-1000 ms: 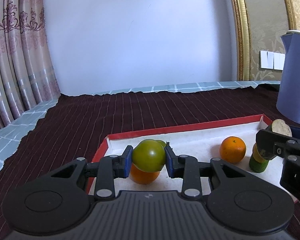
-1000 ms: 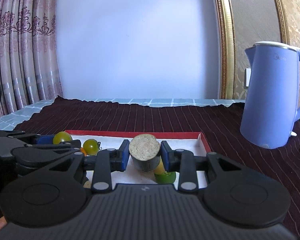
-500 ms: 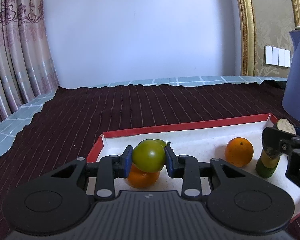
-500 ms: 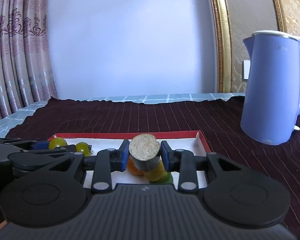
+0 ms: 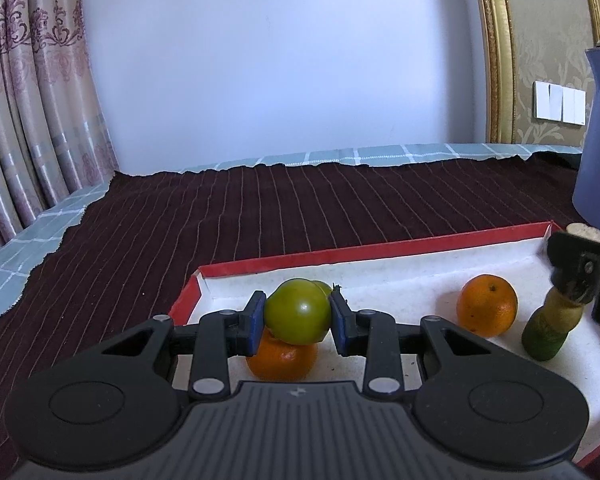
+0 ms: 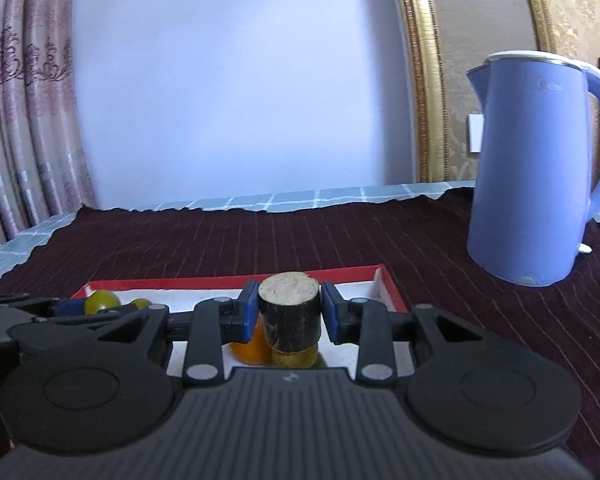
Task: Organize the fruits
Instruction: 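Lower the tomato beside the orange and open the left tool while the right tool releases the dark piece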
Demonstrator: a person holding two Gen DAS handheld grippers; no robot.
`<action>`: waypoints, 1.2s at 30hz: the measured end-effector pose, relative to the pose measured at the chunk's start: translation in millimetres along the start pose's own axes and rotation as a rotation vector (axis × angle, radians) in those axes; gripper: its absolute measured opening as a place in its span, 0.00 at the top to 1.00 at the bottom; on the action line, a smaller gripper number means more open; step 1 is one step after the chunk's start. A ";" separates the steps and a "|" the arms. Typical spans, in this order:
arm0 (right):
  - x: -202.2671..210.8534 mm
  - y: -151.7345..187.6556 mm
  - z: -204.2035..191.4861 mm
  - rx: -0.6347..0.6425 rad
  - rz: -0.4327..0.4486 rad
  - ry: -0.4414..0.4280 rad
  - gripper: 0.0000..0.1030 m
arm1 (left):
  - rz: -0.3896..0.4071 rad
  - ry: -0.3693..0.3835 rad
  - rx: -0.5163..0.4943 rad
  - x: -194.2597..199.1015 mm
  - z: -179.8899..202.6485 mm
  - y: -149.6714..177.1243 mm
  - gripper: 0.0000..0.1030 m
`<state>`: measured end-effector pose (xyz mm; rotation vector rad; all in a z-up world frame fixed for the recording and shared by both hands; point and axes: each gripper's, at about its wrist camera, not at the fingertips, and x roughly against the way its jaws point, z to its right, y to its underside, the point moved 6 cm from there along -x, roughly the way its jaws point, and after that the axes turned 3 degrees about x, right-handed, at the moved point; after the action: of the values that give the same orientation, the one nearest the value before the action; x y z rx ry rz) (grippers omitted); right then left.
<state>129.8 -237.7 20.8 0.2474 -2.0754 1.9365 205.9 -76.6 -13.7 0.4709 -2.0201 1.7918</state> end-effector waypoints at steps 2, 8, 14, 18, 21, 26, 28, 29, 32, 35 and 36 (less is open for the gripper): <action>-0.7 0.4 3.5 -0.007 0.003 0.017 0.70 | -0.004 0.002 -0.004 -1.2 1.3 0.0 0.68; -8.7 5.9 12.8 -0.056 -0.037 0.013 0.63 | -0.002 0.000 -0.007 -2.0 1.7 -0.3 0.68; -11.1 11.8 17.2 -0.083 -0.063 -0.010 0.42 | 0.002 0.005 -0.015 -0.5 3.8 -0.1 0.68; -7.2 13.8 14.4 -0.046 -0.054 0.008 0.24 | 0.010 0.008 -0.023 1.3 5.0 0.2 0.68; -3.0 16.5 12.1 0.002 -0.047 0.043 0.16 | 0.012 0.007 -0.025 2.4 5.3 1.0 0.68; 7.1 17.1 16.5 0.001 -0.022 0.056 0.12 | 0.012 0.011 -0.024 2.8 5.2 1.2 0.68; 11.1 18.1 20.8 -0.020 -0.015 0.053 0.11 | 0.014 0.015 -0.027 3.2 5.8 1.4 0.68; 12.0 18.7 22.4 -0.028 -0.015 0.052 0.10 | 0.015 0.016 -0.029 3.5 6.4 1.5 0.68; 14.5 21.4 25.0 -0.040 -0.017 0.047 0.07 | 0.019 0.021 -0.036 4.8 7.8 1.4 0.68; 18.3 23.4 24.0 -0.035 -0.006 0.041 0.00 | 0.024 0.028 -0.042 6.2 9.2 1.4 0.68; 20.4 24.0 23.2 -0.029 0.001 0.042 0.00 | 0.024 0.030 -0.043 6.4 9.7 1.4 0.68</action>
<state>100.7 -257.4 3.5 0.1979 -2.0756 1.8934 198.9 -86.0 -12.6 0.4066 -2.0481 1.7552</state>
